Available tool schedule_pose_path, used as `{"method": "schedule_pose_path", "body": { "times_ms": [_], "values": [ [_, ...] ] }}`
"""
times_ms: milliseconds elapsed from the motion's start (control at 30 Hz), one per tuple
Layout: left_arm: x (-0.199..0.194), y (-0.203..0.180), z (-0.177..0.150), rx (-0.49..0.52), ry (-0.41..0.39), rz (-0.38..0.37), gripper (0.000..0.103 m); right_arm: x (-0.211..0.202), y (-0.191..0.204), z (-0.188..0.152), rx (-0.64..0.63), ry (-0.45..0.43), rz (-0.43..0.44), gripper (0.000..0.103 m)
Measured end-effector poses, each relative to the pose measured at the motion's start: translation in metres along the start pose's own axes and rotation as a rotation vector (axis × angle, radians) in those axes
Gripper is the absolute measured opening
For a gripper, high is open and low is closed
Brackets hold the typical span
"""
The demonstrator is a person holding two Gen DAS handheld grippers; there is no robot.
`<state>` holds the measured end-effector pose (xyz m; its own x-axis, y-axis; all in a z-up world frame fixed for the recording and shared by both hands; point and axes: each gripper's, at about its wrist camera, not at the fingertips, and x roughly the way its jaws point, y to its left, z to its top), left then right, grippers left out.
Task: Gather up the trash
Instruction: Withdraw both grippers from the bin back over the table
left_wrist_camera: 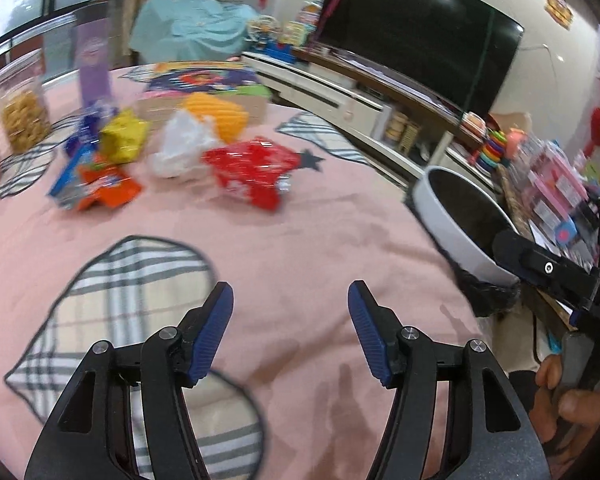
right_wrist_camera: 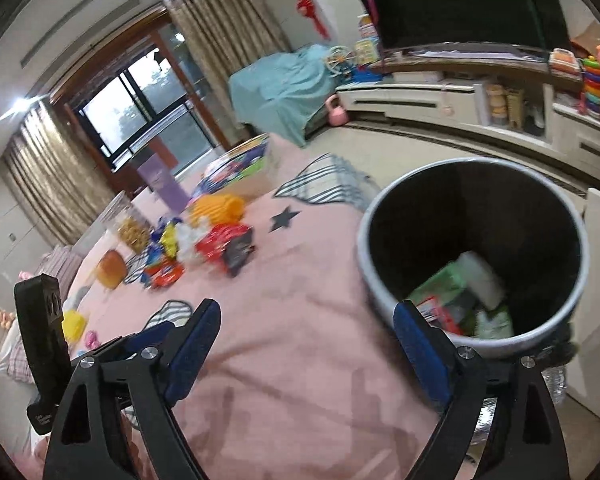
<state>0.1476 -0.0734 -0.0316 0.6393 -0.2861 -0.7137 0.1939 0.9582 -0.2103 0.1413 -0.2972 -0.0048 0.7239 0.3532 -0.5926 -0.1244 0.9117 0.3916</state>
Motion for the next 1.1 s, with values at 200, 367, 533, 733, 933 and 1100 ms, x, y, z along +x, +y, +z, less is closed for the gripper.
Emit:
{"method": "schedule_pose_path", "body": {
  "times_ms": [200, 367, 533, 733, 933, 1100],
  "values": [
    [-0.011, 0.034, -0.006, -0.06, -0.013, 0.042, 0.065, 0.021, 0.026, -0.011, -0.02, 0.039, 0.042, 0.09],
    [-0.014, 0.055, -0.01, -0.09, -0.018, 0.068, 0.067, 0.038, 0.044, -0.018, -0.031, 0.061, 0.066, 0.09],
    [-0.015, 0.077, -0.011, -0.127, -0.02, 0.093, 0.069, 0.054, 0.054, -0.02, -0.045, 0.076, 0.07, 0.09],
    [-0.012, 0.097, -0.009, -0.163, -0.015, 0.113, 0.07, 0.073, 0.065, -0.017, -0.066, 0.082, 0.069, 0.09],
    [-0.007, 0.116, -0.001, -0.189, -0.012, 0.134, 0.072, 0.092, 0.074, -0.012, -0.087, 0.09, 0.068, 0.09],
    [0.001, 0.13, 0.009, -0.209, -0.008, 0.14, 0.073, 0.108, 0.08, -0.004, -0.095, 0.094, 0.069, 0.09]
  ]
}}
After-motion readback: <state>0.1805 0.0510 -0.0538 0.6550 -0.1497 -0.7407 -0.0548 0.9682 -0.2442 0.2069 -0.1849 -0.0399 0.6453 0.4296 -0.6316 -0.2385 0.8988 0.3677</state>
